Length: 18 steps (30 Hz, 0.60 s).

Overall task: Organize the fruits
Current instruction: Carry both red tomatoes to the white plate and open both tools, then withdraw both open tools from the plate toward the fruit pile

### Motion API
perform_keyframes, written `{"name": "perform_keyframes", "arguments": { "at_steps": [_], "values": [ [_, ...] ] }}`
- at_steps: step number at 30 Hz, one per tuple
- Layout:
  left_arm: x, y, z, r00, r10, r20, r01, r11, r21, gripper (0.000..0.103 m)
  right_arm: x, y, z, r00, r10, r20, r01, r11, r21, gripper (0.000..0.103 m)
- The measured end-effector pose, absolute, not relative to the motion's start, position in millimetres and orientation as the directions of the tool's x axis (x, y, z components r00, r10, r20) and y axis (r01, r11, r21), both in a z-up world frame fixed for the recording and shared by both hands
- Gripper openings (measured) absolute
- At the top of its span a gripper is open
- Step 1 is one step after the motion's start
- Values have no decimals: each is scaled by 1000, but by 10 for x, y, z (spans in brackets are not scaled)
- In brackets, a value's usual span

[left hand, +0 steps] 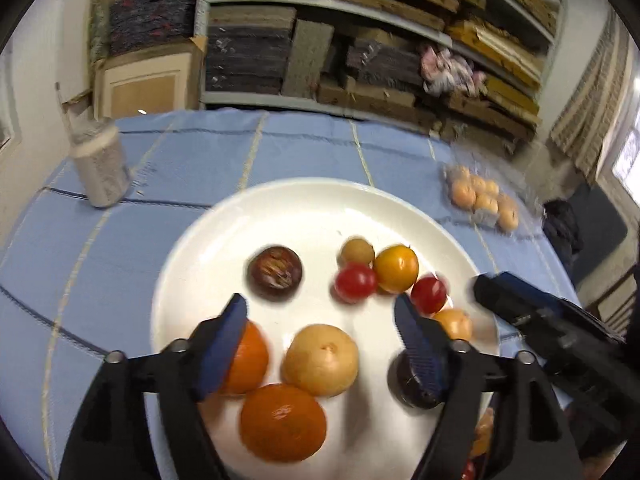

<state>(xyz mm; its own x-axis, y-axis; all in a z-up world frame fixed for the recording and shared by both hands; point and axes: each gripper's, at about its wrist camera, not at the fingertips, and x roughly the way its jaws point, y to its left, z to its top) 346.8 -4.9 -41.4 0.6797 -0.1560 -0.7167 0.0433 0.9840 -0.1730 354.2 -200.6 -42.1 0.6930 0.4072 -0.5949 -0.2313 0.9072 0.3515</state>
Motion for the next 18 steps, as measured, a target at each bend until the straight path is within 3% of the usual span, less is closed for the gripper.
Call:
{"name": "perform_keyframes", "arguments": {
  "at_steps": [2,4,5,6,8,11,15,18],
  "values": [
    [3350,22,-222,713,-129,-689,23,987,-161,82,3319,-2086,-79,734,450,-508,-266,879,395,49],
    [3239,63,-43,745,-103,-659,9,989,-144,89,2996,-2112,298,782,475,-404,-330,865,379,63],
    [3135,87,81,770,-76,-634,-9,991,-131,95,2809,-2112,468,811,465,-355,-347,871,348,78],
    [3037,103,179,787,-53,-615,-26,993,-119,97,2635,-2108,599,838,446,-315,-351,882,315,88],
    [2817,101,328,807,-35,-589,-32,994,-102,99,2277,-2056,804,871,421,-253,-363,898,248,89],
    [2336,55,267,816,-54,-576,14,997,-73,99,1954,-1965,818,866,441,-234,-401,894,200,93],
    [1848,16,-157,803,-38,-595,-2,998,-67,99,1632,-1925,399,901,353,-252,-342,936,89,97],
    [1706,-93,-384,779,-65,-623,30,997,-66,99,1441,-2104,-85,939,252,-234,-234,967,105,97]
  ]
}}
